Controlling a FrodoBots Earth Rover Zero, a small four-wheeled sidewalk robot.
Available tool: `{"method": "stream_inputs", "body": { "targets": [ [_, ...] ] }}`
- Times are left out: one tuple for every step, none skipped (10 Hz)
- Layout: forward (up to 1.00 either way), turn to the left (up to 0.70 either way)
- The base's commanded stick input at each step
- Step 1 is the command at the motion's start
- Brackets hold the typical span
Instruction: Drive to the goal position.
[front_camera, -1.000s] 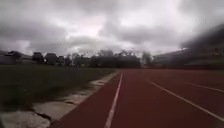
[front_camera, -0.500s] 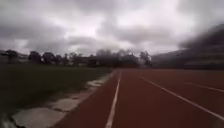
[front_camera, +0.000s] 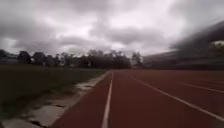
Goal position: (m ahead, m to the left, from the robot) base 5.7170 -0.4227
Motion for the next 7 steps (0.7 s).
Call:
{"method": "stream_inputs", "body": {
  "targets": [
    [0.70, -0.35],
    [0.70, -0.35],
    [0.70, -0.35],
    [0.70, -0.33],
    [0.70, -0.16],
    [0.70, 0.00],
    [0.70, 0.00]
  ]
}}
